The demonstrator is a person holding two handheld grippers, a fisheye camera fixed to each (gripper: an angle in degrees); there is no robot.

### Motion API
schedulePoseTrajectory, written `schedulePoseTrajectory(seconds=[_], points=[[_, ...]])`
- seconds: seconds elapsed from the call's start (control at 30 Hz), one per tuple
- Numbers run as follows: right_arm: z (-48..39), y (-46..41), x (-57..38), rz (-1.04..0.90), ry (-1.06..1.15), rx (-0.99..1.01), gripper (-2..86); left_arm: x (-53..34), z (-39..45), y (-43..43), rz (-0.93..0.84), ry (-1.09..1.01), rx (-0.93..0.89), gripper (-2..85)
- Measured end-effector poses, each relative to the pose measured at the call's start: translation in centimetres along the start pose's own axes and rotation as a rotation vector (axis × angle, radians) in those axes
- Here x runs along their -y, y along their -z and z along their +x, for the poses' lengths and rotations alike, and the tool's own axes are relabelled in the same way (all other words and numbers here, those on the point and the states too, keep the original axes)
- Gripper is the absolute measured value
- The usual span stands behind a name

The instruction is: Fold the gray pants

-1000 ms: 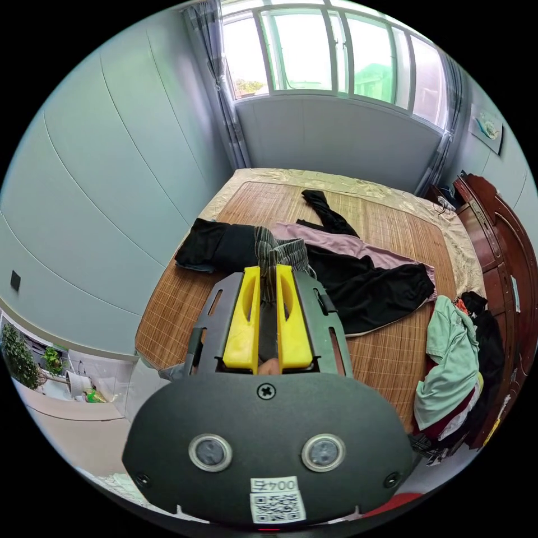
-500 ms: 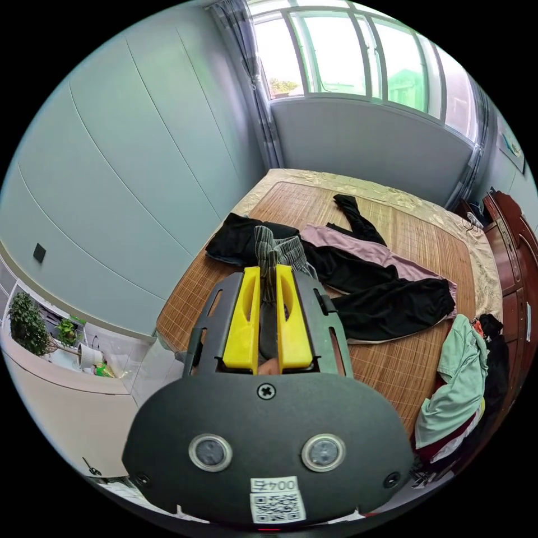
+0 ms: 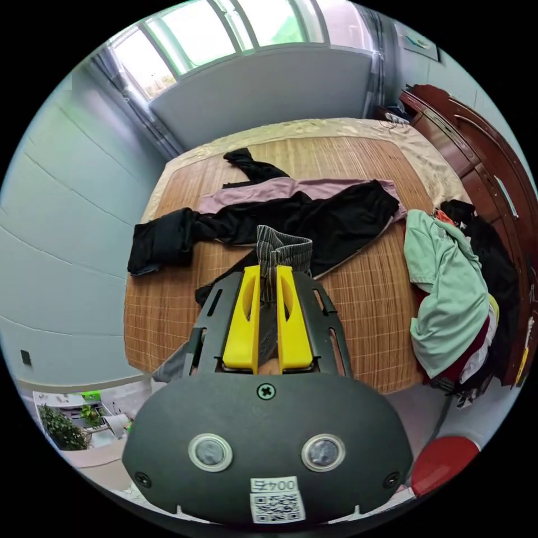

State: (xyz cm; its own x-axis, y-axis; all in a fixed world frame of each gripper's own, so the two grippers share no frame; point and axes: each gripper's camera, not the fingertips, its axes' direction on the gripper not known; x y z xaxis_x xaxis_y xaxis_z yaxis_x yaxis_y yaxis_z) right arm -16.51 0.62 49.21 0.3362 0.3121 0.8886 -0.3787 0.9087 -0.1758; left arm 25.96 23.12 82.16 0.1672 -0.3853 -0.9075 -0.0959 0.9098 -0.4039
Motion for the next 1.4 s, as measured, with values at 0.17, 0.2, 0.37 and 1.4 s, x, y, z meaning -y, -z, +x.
schedulePoseTrajectory(seconds=[0.17, 0.2, 0.37, 1.4], points=[[5.8, -6.6, 1.0, -0.047, -0.113, -0.069, 5.6, 3.5, -5.7, -3.7, -0.098, 0.108, -0.26, 1.3], [7.0, -7.5, 1.3, -0.046, -0.141, -0.071, 5.6, 3.4, -6.3, -3.6, -0.075, 0.102, -0.299, 1.4], [10.6, -9.4, 2.6, -0.038, -0.199, -0.067, 5.6, 0.9, -7.0, -0.9, 0.082, 0.067, -0.289, 2.0], [6.0, -9.7, 7.7, -0.025, -0.014, -0.05, 5.6, -2.7, 11.1, -14.8, 0.15, -0.025, 0.478, 0.1]])
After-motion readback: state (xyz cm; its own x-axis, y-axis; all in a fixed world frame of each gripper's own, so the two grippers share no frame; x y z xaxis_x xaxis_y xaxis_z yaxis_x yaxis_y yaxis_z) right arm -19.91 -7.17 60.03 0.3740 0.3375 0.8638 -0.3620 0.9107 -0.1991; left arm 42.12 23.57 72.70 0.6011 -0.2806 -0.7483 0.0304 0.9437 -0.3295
